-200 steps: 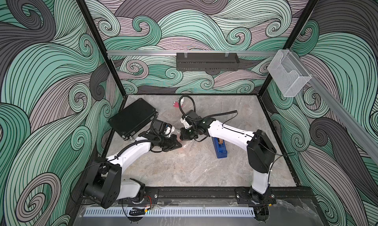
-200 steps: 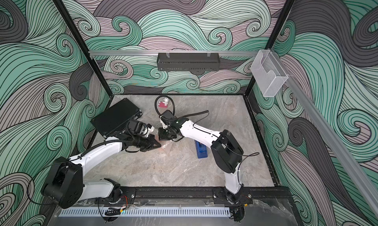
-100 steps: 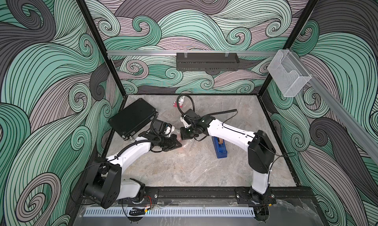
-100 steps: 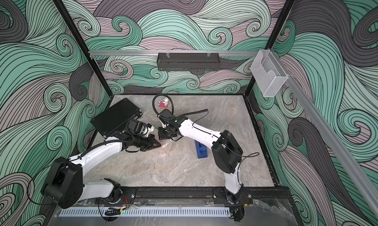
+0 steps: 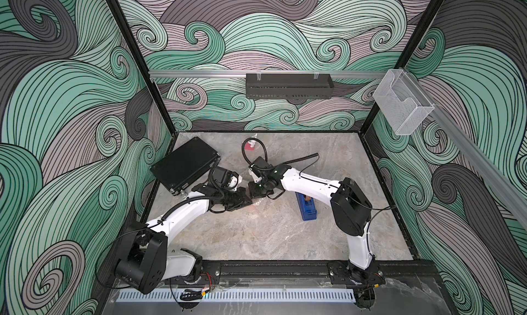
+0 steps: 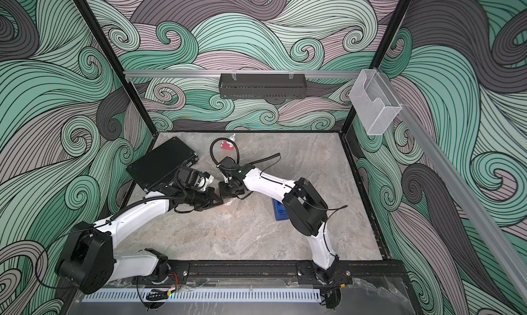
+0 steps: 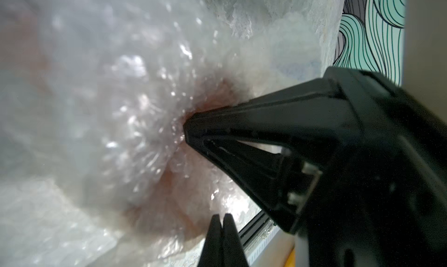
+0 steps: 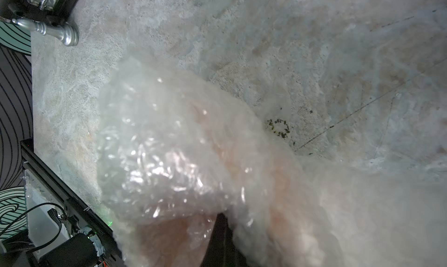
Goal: Wrap mugs in bubble wrap
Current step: Stick the tape on the bubble wrap.
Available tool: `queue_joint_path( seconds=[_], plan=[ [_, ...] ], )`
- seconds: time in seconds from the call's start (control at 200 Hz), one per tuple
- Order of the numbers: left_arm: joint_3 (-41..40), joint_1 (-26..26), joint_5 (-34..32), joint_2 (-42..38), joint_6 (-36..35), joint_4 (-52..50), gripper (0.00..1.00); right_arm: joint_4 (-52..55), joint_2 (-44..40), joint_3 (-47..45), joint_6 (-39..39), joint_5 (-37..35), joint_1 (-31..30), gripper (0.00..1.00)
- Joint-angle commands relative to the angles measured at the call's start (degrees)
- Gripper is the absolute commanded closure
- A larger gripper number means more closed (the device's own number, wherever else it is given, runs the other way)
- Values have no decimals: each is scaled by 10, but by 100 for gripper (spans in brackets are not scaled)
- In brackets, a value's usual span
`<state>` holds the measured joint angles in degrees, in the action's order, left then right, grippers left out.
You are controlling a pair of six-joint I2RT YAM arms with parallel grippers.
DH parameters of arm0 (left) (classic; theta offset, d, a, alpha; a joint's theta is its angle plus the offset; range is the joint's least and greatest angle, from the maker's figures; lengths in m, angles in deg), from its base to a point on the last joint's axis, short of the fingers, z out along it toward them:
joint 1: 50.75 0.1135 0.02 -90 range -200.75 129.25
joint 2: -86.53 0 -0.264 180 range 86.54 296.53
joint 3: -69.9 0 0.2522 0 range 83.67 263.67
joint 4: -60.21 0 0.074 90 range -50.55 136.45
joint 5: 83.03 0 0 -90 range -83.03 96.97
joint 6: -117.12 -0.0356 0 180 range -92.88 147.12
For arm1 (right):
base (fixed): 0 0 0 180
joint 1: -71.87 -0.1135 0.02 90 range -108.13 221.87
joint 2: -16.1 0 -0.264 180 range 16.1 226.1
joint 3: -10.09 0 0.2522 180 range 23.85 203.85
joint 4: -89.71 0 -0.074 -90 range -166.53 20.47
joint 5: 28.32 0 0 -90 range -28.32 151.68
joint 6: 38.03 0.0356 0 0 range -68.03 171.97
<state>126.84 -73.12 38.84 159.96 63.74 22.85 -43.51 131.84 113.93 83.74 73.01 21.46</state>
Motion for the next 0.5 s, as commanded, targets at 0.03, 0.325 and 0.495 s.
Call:
queue_joint_path(
  seconds=[0.03,0.325,0.495],
  plan=[
    [-16,-1,-64,-24,1,-65,95,29,6,6,-4,-15,-1,100],
    [-18,-27,-58,-14,15,-43,94,28,-1,6,-2,-6,-1,100],
    [-30,-32,-71,9,14,-31,94,21,-33,7,-1,-3,-2,100]
  ],
)
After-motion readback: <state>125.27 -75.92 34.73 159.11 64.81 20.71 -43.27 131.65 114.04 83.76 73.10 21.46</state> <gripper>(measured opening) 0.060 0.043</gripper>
